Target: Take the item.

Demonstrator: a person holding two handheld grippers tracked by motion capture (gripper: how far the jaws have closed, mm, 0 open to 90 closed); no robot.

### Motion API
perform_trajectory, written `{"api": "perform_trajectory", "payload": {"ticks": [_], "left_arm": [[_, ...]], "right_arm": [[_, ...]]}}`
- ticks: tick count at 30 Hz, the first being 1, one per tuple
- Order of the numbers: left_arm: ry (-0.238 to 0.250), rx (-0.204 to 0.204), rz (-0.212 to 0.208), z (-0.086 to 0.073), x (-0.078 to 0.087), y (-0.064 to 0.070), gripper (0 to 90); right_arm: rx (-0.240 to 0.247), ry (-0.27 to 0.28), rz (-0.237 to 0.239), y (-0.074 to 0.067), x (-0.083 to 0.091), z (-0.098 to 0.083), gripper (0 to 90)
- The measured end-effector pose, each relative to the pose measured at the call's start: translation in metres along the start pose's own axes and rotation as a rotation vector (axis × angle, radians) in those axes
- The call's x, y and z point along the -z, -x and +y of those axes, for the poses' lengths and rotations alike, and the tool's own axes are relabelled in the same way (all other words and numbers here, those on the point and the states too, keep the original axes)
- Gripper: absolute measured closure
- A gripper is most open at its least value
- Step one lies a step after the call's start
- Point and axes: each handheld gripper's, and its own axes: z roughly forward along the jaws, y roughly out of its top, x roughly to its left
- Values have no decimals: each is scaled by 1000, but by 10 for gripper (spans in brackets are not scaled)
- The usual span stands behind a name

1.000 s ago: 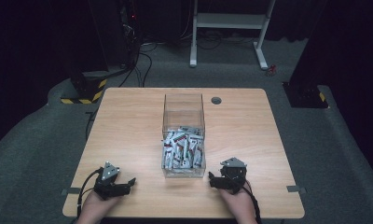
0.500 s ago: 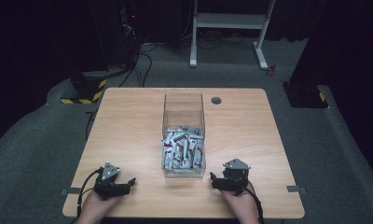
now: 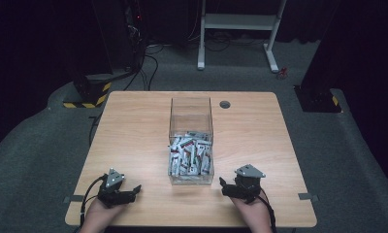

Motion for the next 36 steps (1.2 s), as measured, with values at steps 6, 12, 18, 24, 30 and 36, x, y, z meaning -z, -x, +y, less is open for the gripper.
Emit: {"api": "perform_trajectory", "payload": {"ticks": [6,12,18,24,30,36], "left_arm": [[0,0,0,0,0,0,177],[0,1,1,0,0,0,177],[-2,0,2,0,0,0,178],[-2,6,8,0,0,0,178],[0,14,15,0,0,0,178],[-2,15,20,0,0,0,178]], "right_arm": [[6,25,1,0,5,3,90],[11,40,1,-1,7,5,92],[19,71,4,-2,11,8,99],[28,89,8,-3,16,12,104],[42,103,5,-3,20,17,111],[49,126,11,-4,26,22,114]]}}
